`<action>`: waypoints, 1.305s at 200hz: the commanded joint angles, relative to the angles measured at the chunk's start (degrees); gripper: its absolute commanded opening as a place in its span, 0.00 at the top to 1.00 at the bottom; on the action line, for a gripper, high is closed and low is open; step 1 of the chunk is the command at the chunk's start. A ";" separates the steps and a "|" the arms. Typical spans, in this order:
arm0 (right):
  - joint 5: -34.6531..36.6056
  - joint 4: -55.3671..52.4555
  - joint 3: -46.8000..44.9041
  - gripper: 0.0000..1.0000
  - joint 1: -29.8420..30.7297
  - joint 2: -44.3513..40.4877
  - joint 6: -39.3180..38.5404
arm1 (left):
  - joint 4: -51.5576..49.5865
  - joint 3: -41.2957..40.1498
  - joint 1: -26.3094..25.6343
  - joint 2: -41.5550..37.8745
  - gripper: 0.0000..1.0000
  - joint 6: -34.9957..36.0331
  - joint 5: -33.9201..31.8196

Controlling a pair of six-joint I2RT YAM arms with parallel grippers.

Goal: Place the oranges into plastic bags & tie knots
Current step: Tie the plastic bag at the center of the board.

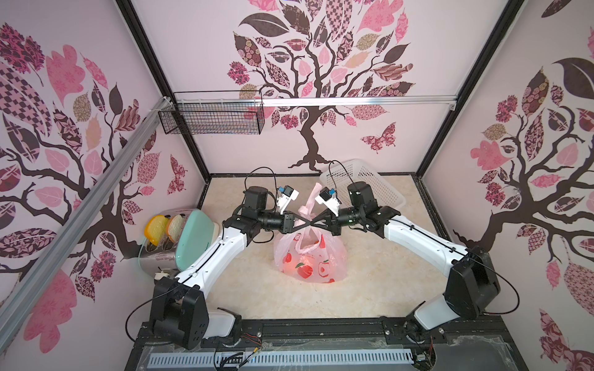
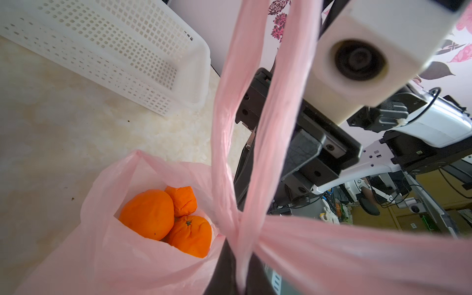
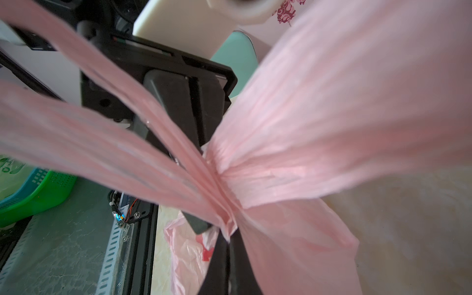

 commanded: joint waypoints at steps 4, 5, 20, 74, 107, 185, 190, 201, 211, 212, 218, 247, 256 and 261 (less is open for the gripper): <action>0.92 -1.36 1.20 1.00 0.44 -1.83 -0.40 | 3.69 0.16 -0.02 -2.23 1.00 -0.83 0.92; 0.98 -1.42 1.17 1.00 0.48 -1.85 -0.43 | 3.67 0.14 0.00 -2.23 1.00 -0.83 0.92; 1.95 -1.99 0.88 1.00 0.43 -2.16 -0.93 | 3.70 -0.14 -0.06 -2.27 1.00 -0.75 0.74; 2.85 -2.74 1.32 1.00 0.41 -3.92 -1.22 | -3.00 1.26 -0.06 -2.07 0.89 3.92 -1.87; 4.35 -2.38 0.31 1.00 0.12 -6.42 -1.50 | -7.48 2.66 0.02 -1.65 0.87 5.78 -4.35; 2.31 -3.65 -0.16 1.00 0.07 -5.32 -1.61 | -10.25 5.04 0.05 -1.51 0.62 8.26 -3.55; 1.65 -3.99 -0.01 1.00 0.08 -5.19 -1.77 | -10.24 5.05 0.03 -1.58 0.62 8.35 -3.61; 0.94 -4.56 0.02 1.00 0.10 -4.83 -1.89 | -10.23 4.85 0.04 -1.55 0.62 8.38 -3.49; 0.25 -5.50 0.14 1.00 0.13 -4.56 -2.39 | -10.38 4.72 0.09 -1.44 0.62 8.43 -3.72; 0.24 -5.60 0.16 1.00 0.15 -4.58 -2.44 | -10.44 4.70 0.05 -1.48 0.61 8.41 -3.77; 0.48 -5.93 0.22 1.00 0.16 -4.48 -2.48 | -10.44 4.64 0.10 -1.45 0.61 8.50 -3.83; 4.75 -8.03 0.11 1.00 0.12 -4.83 -3.61 | -9.84 4.54 0.13 -1.60 0.60 8.48 -3.48; 6.48 -9.42 0.22 1.00 0.07 -4.88 -4.29 | -9.63 4.51 0.10 -1.75 0.60 8.37 -3.33; 7.01 -10.13 0.44 1.00 0.11 -4.88 -4.60 | -9.49 4.58 0.15 -1.82 0.59 8.34 -3.23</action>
